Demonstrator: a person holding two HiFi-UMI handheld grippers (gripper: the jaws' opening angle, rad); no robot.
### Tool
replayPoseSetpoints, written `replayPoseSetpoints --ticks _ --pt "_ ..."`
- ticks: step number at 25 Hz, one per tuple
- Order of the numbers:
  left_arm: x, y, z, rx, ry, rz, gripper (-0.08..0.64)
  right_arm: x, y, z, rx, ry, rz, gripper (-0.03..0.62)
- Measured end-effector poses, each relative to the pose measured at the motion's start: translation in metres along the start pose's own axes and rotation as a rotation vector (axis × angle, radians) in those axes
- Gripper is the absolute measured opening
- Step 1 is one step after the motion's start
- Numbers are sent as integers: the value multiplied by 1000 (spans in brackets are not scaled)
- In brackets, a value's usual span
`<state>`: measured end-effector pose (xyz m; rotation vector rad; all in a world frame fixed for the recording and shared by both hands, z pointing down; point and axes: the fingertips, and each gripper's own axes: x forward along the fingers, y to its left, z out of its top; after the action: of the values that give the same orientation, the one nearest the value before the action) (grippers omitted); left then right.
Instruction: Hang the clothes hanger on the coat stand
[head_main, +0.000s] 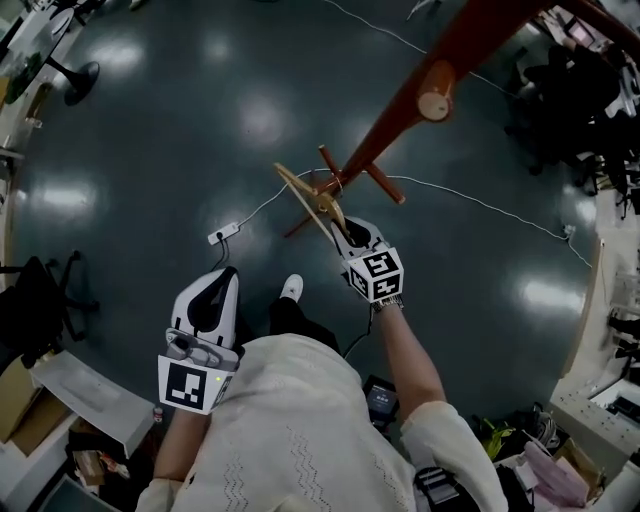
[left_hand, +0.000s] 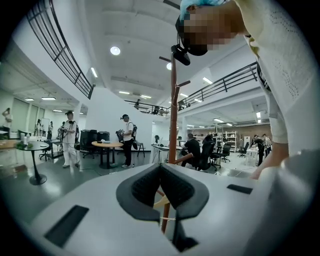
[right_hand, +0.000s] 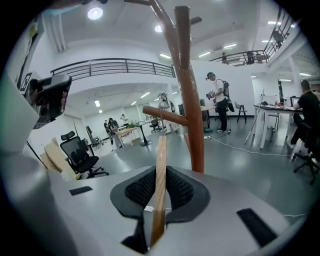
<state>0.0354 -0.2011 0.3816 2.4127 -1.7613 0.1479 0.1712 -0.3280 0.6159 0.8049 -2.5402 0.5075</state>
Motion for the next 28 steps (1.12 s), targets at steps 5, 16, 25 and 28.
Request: replayPoseSetpoints --ticks 5,16,25,28 --pt "9 0 -2 -40 27 49 12 15 -27 -19 23 45 -3 69" --pt "13 3 -14 -51 52 53 12 28 -53 -27 -72 45 -28 71" --pt "15 5 -18 -59 59 54 12 38 -59 -26 -64 19 -38 71" --pt "18 6 -12 -67 31 60 12 45 -63 -24 -16 4 -24 71"
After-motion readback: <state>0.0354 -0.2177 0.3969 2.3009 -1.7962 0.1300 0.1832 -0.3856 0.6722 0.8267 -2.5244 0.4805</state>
